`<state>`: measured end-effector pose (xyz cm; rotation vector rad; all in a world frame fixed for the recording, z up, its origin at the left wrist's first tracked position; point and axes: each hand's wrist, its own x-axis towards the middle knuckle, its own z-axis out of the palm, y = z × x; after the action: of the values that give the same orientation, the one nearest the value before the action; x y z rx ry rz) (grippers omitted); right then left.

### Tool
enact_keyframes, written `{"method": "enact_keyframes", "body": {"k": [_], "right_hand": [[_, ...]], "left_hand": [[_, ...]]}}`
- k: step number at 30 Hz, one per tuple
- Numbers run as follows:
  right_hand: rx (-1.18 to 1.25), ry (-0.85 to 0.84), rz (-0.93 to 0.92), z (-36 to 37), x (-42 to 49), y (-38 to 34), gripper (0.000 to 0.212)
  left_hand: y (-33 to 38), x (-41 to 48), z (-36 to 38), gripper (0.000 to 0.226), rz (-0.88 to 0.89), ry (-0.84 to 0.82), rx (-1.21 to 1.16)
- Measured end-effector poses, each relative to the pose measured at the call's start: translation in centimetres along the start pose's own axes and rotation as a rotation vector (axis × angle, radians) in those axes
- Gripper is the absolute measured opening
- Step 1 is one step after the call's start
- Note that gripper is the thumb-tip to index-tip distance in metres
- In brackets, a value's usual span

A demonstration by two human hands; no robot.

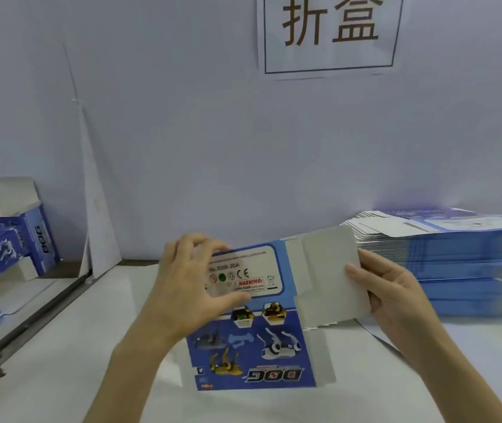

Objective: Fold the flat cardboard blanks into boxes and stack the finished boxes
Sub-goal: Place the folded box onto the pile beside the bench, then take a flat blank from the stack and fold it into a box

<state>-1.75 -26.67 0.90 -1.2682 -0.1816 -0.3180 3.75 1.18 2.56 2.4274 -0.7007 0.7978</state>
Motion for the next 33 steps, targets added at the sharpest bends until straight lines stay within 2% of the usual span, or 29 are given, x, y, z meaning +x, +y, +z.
{"method": "enact_keyframes", "body": {"k": [3, 6, 9, 11, 13, 15, 16, 17, 18, 21, 23, 25, 28, 33], "right_hand": [[-0.141, 0.043, -0.122, 0.7, -0.4, -0.5, 0.024], [-0.323, 0.184, -0.208, 1.1, -0.2, -0.4, 0.034], [-0.465, 0.254, -0.147, 1.0, 0.0, -0.4, 0.048], [-0.468, 0.128, -0.041, 1.0, -0.2, -0.6, 0.050], [-0.403, -0.086, 0.066, 1.3, -0.5, -0.5, 0.050], [-0.338, -0.225, 0.067, 2.2, -1.0, -0.1, 0.030], [-0.319, -0.229, 0.034, 2.7, -1.1, 0.1, 0.023], [-0.290, -0.195, -0.005, 3.2, -1.2, 0.2, 0.022], [-0.260, -0.153, -0.047, 3.4, -1.2, 0.3, 0.023], [-0.184, -0.071, -0.179, 3.8, -1.0, 0.3, 0.030], [-0.166, -0.036, -0.228, 3.7, -0.9, 0.2, 0.030], [-0.138, -0.030, -0.216, 3.3, -0.9, 0.2, 0.028], [-0.088, -0.044, -0.183, 3.1, -0.8, 0.2, 0.028], [-0.104, -0.040, -0.239, 3.5, -1.0, 0.3, 0.035]], "left_hand": [[0.6, -0.1, -1.1, 0.046, 0.000, 0.041, -0.039], [0.8, -0.1, -1.6, 0.044, -0.096, 0.191, -0.116], [0.6, 0.1, -2.1, 0.032, -0.261, 0.396, -0.391], [0.7, 0.3, -2.2, 0.024, -0.370, 0.466, -0.638], [1.1, 0.5, -1.5, 0.019, -0.500, 0.467, -0.850], [1.8, 0.4, -0.3, 0.013, -0.604, 0.423, -0.956], [2.3, 0.4, 0.3, 0.010, -0.626, 0.390, -0.943], [2.8, 0.3, 0.7, 0.016, -0.625, 0.351, -0.899], [3.2, 0.3, 1.0, 0.032, -0.601, 0.299, -0.842], [3.7, -0.1, 1.8, 0.109, -0.471, 0.031, -0.560], [4.1, -0.6, 2.3, 0.135, -0.365, -0.209, -0.420], [4.5, -1.0, 2.9, 0.143, -0.362, -0.314, -0.368], [4.6, -0.9, 3.1, 0.145, -0.399, -0.282, -0.360], [3.5, -0.6, 2.4, 0.143, -0.379, -0.189, -0.417]]}}
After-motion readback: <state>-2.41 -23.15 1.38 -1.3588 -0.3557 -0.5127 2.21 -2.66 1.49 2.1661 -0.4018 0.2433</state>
